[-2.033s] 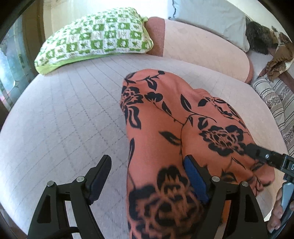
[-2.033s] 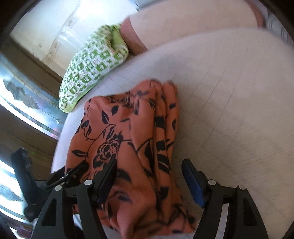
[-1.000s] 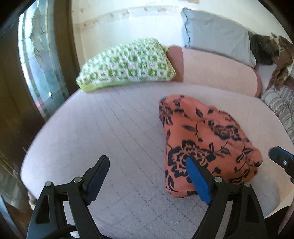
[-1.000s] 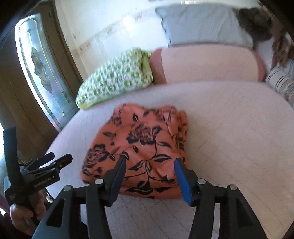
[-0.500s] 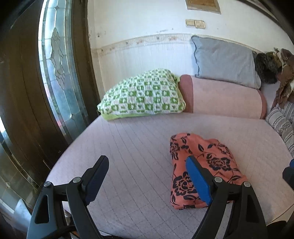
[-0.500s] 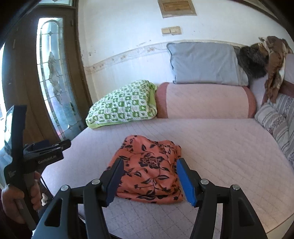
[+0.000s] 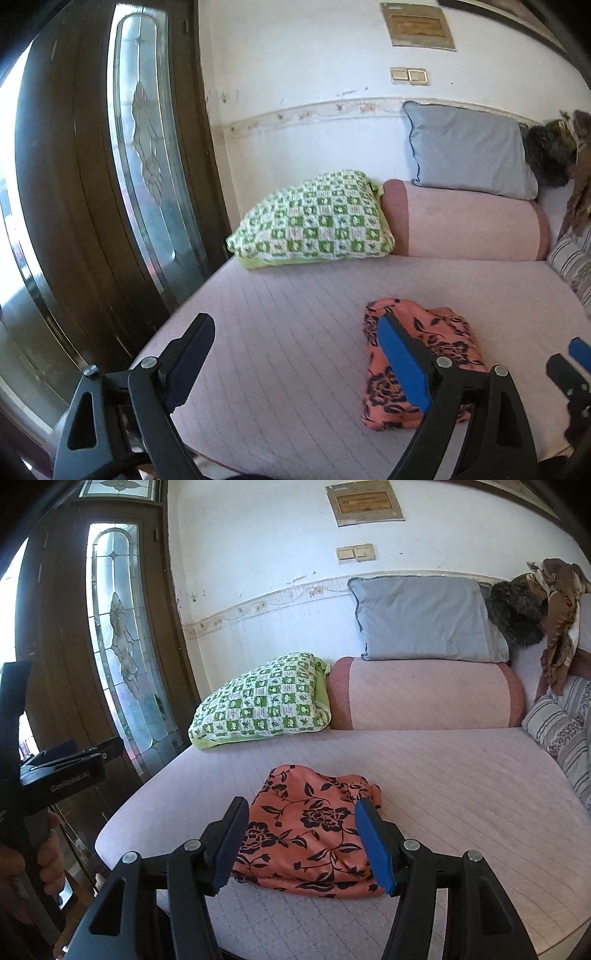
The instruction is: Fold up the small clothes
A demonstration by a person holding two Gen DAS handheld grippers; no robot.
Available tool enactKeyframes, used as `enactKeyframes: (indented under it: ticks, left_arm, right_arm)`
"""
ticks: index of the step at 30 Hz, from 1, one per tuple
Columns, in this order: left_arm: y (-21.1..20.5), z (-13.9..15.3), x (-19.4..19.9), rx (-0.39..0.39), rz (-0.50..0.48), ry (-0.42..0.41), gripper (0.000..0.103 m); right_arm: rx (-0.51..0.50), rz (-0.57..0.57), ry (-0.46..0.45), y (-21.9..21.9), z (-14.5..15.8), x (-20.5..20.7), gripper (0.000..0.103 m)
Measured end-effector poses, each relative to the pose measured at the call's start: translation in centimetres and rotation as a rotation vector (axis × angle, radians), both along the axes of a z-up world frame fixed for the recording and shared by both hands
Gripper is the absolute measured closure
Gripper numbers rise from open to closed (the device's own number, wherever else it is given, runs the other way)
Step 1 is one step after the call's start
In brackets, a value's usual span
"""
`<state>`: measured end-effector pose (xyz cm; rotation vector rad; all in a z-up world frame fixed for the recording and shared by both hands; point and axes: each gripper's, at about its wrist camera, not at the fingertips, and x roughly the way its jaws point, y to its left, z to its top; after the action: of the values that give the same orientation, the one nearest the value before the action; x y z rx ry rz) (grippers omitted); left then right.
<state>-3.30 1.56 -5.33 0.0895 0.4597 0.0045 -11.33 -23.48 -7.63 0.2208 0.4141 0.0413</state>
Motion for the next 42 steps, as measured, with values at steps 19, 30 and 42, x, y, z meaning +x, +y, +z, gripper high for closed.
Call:
enactKeyframes:
  ticks: [19,30,42]
  left_arm:
    - [-0.7,0.9,1.3,-0.011,-0.058,0.063,0.013]
    - [-1.1,1.3,0.9,-0.021,-0.086,0.069,0.013]
    - [-1.1,2.1,0.6,-0.03,-0.111,0.058,0.013]
  right_arm:
    - [0.016,-0.009,0.021,-0.7,0.7,0.9,0.04]
    - [0.013,0.0,0.089,0.3,0.0,1.9,0.04]
    - [0.009,-0.002,0.091,0.7,0.4,2.1,0.039]
